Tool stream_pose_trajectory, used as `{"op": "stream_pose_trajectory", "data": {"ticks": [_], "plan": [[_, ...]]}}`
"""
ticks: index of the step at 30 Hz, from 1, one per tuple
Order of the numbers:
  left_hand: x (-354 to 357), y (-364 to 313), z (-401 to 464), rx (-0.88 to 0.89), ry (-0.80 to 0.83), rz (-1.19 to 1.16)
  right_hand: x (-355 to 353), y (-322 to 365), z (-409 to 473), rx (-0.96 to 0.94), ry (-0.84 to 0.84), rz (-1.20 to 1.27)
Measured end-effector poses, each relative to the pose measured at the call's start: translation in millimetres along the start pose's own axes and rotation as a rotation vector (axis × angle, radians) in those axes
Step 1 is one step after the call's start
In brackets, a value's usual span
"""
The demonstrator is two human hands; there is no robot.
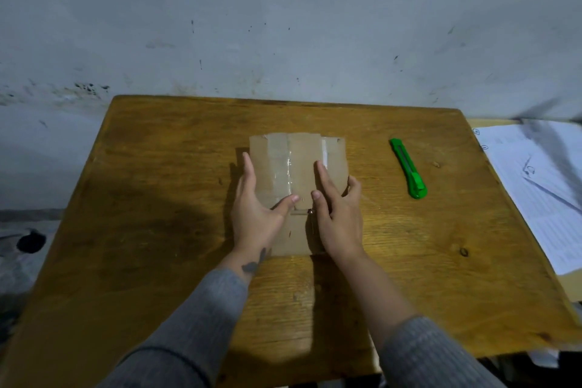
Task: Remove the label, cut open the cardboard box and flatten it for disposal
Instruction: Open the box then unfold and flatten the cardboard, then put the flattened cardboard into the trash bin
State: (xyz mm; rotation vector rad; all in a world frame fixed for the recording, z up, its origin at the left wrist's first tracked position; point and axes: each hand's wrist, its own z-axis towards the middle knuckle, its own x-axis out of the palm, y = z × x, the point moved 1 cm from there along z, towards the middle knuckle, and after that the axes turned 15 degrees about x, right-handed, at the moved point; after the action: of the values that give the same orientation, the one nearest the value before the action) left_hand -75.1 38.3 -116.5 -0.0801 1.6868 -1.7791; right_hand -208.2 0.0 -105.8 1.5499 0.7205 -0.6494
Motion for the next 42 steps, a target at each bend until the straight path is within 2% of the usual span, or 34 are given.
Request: {"op": "stream_pose_trajectory", "data": {"ticks": [6, 14, 21, 28, 32, 36, 40, 42], "plan": [[30.9, -29.0, -14.1, 0.027, 0.141, -0.108, -35.9, -33.5, -11.5, 0.065, -0.130, -0.024], [107.9, -108.0, -79.2, 0.172, 0.414, -0.040, -135.0, -120.5, -46.3, 0.263, -0.295, 0.102], [208.2, -161.9, -208.2, 0.289, 0.626, -0.020, -223.7, -258.8, -135.7, 0.428, -0.375, 0.099], [295.1, -167.8, -359.0, 0.221, 0.665, 0.024, -281.1, -392.1, -219.5, 0.473, -0.324, 0.035], [307.9, -156.9, -415.2, 0.193, 0.716, 0.065, -276.6, -441.4, -259.3, 0.550, -0.215, 0.051], [314.1, -118.9, -449.5, 0.156, 0.826, 0.226, -241.6, -479.7, -282.6, 0.605, -0.079, 0.108], [336.0, -49.4, -481.4, 0.216, 0.843, 0.374, -183.9, -529.7, -292.1, 0.664, 0.032, 0.085], [357.8, -1.4, -492.5, 0.089, 0.886, 0.368, -145.0, -564.3, -290.9, 0.688, 0.095, 0.083]]}}
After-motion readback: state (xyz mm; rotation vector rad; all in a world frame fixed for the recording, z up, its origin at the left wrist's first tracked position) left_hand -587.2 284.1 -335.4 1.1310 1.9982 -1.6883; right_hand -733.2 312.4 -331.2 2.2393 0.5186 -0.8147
